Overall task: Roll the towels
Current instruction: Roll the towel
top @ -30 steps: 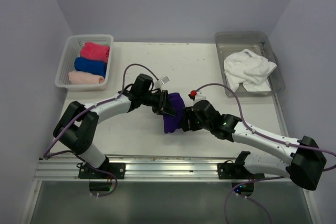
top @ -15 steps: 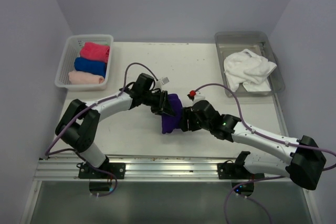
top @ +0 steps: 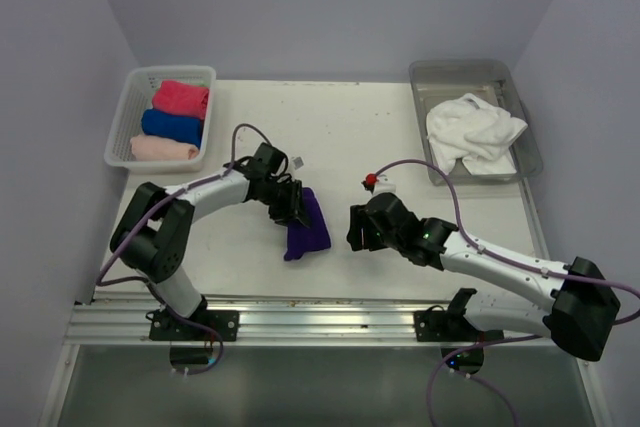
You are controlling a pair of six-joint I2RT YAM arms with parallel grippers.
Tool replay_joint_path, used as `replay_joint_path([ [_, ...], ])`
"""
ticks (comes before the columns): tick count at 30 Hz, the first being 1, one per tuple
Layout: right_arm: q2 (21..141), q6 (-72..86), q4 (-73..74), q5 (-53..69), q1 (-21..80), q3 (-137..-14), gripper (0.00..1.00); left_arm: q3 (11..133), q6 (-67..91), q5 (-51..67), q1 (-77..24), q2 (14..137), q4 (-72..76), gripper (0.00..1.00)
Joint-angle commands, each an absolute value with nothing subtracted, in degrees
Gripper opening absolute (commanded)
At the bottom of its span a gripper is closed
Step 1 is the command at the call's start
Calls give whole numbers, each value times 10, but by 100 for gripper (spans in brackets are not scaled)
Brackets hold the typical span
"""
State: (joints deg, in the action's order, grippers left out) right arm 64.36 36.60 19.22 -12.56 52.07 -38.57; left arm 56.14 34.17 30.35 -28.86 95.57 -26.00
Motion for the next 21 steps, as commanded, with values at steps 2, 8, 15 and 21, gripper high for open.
replay_joint_path([
  [2, 638, 379, 200, -145, 521, -399, 60, 559, 318, 295, -280, 997, -257, 29],
  [8, 622, 388, 202, -144, 520, -386, 61, 596, 308, 255, -280, 1017, -290, 66],
  [15, 632, 386, 192, -148, 521, -392, 61, 646, 322, 155, -280, 931, -368, 81],
  [21, 761, 379, 200, -142, 520, -465, 38, 608, 377, 136, -280, 867, -374, 66],
])
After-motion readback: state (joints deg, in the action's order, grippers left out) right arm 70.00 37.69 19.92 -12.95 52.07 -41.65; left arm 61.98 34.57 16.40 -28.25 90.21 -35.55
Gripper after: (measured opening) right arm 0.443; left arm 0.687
